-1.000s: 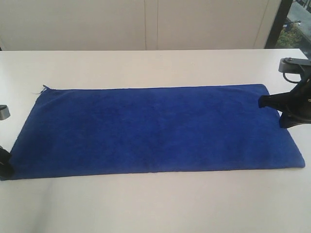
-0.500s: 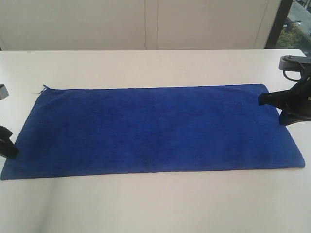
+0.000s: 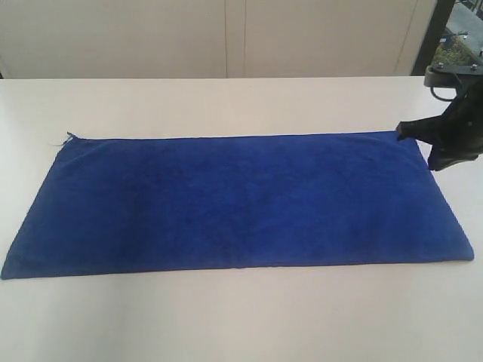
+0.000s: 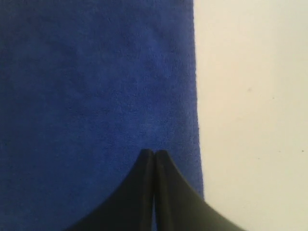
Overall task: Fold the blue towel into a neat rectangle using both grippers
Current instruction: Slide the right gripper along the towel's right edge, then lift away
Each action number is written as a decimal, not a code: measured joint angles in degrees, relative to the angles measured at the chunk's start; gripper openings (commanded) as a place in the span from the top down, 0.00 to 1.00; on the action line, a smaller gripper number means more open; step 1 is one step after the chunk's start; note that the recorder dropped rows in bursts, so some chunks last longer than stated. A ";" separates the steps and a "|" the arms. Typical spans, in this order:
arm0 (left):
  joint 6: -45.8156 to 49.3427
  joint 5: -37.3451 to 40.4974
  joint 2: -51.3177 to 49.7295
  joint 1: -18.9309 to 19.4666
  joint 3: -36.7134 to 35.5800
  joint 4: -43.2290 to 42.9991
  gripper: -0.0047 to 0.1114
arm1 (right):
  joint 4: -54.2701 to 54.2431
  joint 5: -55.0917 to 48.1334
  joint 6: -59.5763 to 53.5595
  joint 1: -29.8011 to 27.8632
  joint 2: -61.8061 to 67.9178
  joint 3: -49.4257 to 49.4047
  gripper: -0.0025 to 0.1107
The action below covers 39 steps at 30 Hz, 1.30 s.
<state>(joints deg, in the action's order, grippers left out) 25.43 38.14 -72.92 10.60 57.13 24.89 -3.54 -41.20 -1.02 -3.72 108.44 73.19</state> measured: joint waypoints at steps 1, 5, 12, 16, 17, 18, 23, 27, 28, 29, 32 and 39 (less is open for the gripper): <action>-1.30 -0.74 1.94 0.00 0.00 -0.58 0.96 | 0.29 0.00 0.00 0.00 0.99 0.15 0.98; -4.24 -3.30 9.02 0.00 -2.02 -1.31 0.96 | 0.77 1.42 -0.64 0.00 4.02 0.15 0.98; -5.17 -1.22 15.79 0.00 -5.66 -1.90 0.96 | 0.87 3.99 -1.02 0.00 7.99 0.15 0.98; -5.17 -1.13 15.79 0.00 -5.78 -1.94 0.96 | 2.15 3.20 -1.12 0.00 8.41 0.40 0.98; -5.17 -1.13 15.79 0.00 -5.78 -1.94 0.96 | 2.29 2.82 -1.12 0.00 8.53 0.40 0.98; -5.27 -1.13 15.79 0.00 -5.78 -1.94 0.96 | 2.29 2.53 -1.12 0.00 8.53 0.40 0.98; -5.27 -1.13 15.79 0.00 -5.78 -2.03 0.96 | 4.97 0.49 1.56 0.00 8.85 0.96 0.98; -5.27 -1.13 15.79 0.00 -5.78 -2.03 0.96 | 8.50 -0.70 4.90 0.00 8.85 0.96 0.98; -5.27 -1.13 15.79 0.00 -5.78 -2.03 0.96 | 9.06 -1.17 5.24 0.00 8.85 0.96 0.98; -5.27 -1.13 15.79 0.00 -5.78 -2.03 0.96 | 9.29 -1.34 5.38 0.00 8.85 0.96 0.98; -5.27 -1.13 15.79 0.00 -5.78 -2.03 0.96 | 9.86 -2.02 5.52 0.00 8.85 0.96 0.98; -5.27 -1.13 15.79 0.00 -5.78 -2.03 0.96 | 10.54 -3.90 5.52 0.00 8.85 1.07 0.98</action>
<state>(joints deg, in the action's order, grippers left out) 20.15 37.01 -57.13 10.60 51.35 22.85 7.00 -45.10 4.50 -3.72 117.30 74.26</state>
